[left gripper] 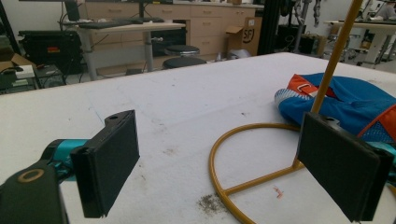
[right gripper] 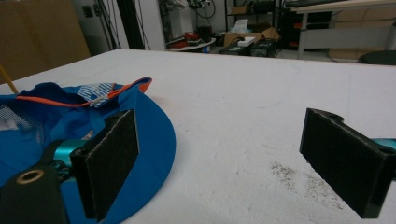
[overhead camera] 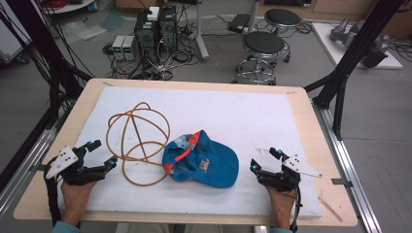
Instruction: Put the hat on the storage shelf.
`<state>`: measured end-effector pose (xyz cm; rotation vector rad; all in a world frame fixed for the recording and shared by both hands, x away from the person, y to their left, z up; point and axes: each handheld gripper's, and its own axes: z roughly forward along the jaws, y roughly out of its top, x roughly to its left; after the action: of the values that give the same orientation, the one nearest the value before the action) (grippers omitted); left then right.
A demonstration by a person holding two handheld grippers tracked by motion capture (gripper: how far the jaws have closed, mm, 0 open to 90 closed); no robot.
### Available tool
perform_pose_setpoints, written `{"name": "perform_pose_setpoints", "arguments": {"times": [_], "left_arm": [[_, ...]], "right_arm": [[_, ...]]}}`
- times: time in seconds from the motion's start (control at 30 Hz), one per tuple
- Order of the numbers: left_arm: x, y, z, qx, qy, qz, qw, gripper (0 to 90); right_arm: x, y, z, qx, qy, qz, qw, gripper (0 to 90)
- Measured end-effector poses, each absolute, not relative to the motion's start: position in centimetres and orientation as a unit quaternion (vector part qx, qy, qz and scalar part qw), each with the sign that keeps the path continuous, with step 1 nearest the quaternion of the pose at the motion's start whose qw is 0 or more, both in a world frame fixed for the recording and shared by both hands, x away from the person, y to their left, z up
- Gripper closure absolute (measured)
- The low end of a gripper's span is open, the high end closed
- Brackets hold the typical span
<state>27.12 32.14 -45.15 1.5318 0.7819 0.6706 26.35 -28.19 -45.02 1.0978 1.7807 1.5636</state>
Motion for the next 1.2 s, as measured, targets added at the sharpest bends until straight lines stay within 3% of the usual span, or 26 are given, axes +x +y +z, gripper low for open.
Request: {"name": "perform_pose_setpoints", "arguments": {"times": [0.47,0.9,1.2], "left_arm": [[27.3,32.3,-45.2,0.659,0.342,0.279,0.609,13.3],[27.4,32.4,-45.2,0.658,0.347,0.272,0.61,13.4],[27.5,32.4,-45.1,0.662,0.352,0.268,0.605,13.3]], "right_arm": [[26.5,-28.5,-45.1,0.427,0.643,0.58,0.262,10.8],[27.3,-28.9,-45.0,0.447,0.643,0.58,0.224,10.8],[27.6,-27.5,-43.2,0.392,0.678,0.591,0.194,10.8]]}}
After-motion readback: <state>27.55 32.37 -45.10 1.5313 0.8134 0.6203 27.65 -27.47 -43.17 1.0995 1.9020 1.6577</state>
